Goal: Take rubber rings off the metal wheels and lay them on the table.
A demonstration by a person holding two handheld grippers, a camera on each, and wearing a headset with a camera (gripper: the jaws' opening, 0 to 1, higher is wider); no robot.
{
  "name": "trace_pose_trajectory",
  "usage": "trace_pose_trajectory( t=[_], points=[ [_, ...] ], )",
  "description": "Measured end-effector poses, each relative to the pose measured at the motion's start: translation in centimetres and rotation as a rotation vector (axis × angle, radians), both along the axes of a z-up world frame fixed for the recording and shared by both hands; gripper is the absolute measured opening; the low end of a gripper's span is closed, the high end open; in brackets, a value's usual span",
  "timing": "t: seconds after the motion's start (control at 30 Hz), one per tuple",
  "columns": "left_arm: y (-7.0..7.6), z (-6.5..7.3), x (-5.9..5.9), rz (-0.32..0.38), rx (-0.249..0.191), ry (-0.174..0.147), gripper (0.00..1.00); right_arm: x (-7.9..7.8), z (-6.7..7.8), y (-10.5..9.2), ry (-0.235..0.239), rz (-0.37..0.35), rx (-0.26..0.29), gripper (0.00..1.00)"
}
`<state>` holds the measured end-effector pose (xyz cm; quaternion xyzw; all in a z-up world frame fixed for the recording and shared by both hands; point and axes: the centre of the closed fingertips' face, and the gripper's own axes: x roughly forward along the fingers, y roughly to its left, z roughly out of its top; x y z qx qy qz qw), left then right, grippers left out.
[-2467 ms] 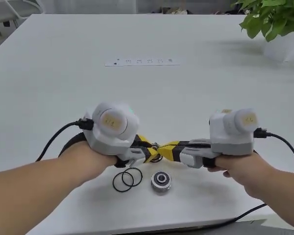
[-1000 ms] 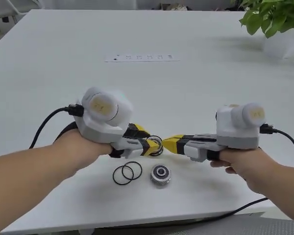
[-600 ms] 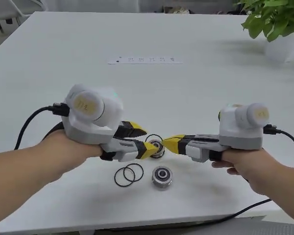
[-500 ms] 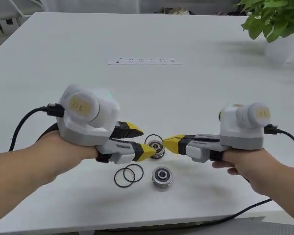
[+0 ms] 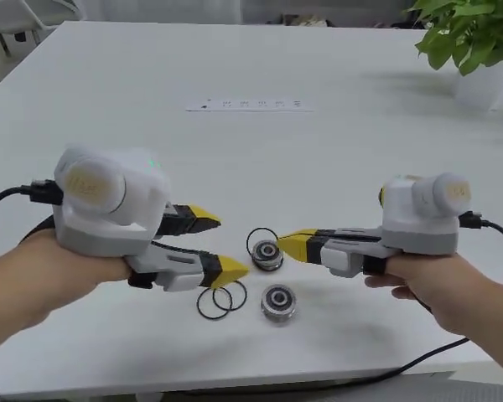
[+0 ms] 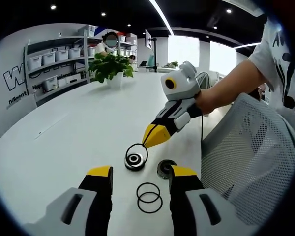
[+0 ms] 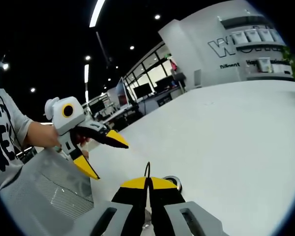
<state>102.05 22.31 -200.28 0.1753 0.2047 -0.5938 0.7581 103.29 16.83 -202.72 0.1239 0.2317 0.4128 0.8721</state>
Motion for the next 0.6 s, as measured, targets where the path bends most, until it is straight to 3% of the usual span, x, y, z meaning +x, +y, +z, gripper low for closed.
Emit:
trace_pose_trajectory(
  t=[0.27,0.6],
  points=[
    [1.3,0.8,-0.3,0.013,-0.016,-0.001,0.53,-0.2,0.4,1.0,0.008,0.025,0.018,0.00],
    [2.8,0.6,-0.5,0.036,-0.003,0.004,0.62,-0.4,0.6,2.6,0.031,0.068,0.034,0.00]
  ],
)
